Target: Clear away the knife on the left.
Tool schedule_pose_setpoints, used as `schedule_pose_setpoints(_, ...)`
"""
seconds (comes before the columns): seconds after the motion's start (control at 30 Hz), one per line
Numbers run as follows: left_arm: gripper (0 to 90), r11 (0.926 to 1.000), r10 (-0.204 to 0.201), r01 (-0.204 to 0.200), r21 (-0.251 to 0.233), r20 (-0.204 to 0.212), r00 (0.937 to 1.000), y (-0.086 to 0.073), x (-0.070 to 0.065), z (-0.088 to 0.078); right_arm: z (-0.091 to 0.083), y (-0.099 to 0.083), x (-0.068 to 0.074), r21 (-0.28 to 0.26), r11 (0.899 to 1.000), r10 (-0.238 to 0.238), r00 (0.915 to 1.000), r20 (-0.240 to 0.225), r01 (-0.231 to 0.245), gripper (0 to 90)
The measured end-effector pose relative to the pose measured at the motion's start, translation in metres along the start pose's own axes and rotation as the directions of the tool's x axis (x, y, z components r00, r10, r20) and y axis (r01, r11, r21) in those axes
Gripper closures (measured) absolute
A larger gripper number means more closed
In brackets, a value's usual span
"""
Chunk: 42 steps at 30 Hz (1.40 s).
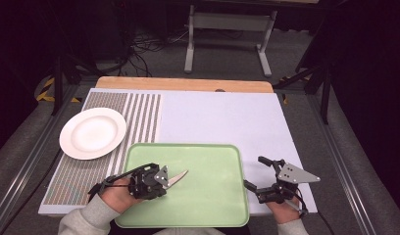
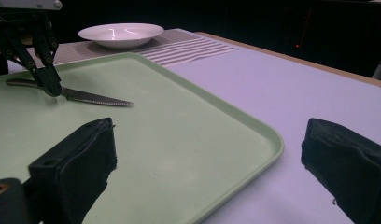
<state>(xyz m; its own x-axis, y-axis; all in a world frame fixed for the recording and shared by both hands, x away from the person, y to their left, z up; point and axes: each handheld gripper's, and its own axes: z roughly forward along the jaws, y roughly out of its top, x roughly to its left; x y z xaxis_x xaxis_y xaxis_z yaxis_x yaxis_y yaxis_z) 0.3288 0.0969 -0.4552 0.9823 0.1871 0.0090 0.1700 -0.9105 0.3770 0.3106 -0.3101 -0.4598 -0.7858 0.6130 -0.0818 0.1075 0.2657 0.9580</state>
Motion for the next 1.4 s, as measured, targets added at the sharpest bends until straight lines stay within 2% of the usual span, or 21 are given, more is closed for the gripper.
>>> schedule_pose_setpoints(0.07, 89.9, 0.9999, -0.007, 0.007, 0.009, -0.005, 1.0000, 0.000, 0.000, 0.002, 0.000, 0.000, 0.000, 0.000, 1.000, 0.000, 1.0000, -0.001, 0.000, 3.8)
schedule_pose_setpoints(0.1, 89.9, 0.9998, 0.004, -0.003, 0.022, -0.003, 1.0000, 0.000, 0.001, 0.002, 0.000, 0.000, 0.000, 0.001, 1.000, 0.002, 1.0000, -0.001, -0.002, 3.9)
schedule_pose_setpoints(0.4, 89.9, 0.9996, -0.021, 0.021, 0.019, -0.023, 0.9995, -0.001, 0.003, 0.002, 0.000, 0.000, 0.000, 0.004, 1.000, -0.001, 1.0000, 0.003, 0.001, 4.0)
schedule_pose_setpoints(0.8, 89.9, 0.9977, -0.068, 0.068, -0.008, -0.019, 0.9975, -0.008, 0.011, 0.001, 0.000, 0.000, 0.001, 0.010, 1.000, -0.004, 0.9999, 0.011, 0.004, 4.2)
schedule_pose_setpoints(1.13, 89.9, 0.9907, -0.134, 0.134, -0.026, -0.031, 0.9905, -0.018, 0.019, -0.002, 0.000, 0.001, 0.000, 0.008, 1.000, -0.004, 0.9999, 0.011, 0.004, 4.3)
schedule_pose_setpoints(1.23, 89.9, 0.9897, -0.142, 0.140, -0.030, -0.044, 0.9889, -0.022, 0.022, -0.003, 0.000, 0.001, 0.000, 0.011, 1.000, -0.009, 0.9999, 0.013, 0.009, 4.3)
schedule_pose_setpoints(1.4, 90.0, 0.9827, -0.181, 0.178, -0.049, -0.059, 0.9817, -0.028, 0.025, -0.004, -0.001, 0.001, -0.002, 0.005, 1.000, -0.005, 0.9998, 0.018, 0.005, 4.3)
